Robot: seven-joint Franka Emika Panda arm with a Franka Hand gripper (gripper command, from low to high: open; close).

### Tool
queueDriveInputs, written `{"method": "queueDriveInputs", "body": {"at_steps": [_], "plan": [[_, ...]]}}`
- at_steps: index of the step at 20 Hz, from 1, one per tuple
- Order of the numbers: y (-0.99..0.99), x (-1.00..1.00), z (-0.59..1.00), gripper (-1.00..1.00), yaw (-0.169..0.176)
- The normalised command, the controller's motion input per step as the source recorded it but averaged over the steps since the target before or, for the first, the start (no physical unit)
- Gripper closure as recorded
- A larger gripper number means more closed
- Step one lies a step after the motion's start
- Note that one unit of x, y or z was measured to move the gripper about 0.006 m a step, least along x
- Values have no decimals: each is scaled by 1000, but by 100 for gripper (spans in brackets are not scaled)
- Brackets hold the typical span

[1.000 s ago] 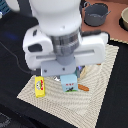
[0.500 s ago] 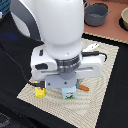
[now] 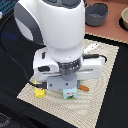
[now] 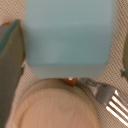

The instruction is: Interact with the objects in diverse but meaningful ways.

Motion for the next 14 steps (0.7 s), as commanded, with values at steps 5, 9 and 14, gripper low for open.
{"method": "queueDriveInputs", "body": {"at_steps": [5,9,14], "plan": [[23,356,483,-100,0],[631,230,837,-100,29],[779,23,528,-100,66]]}}
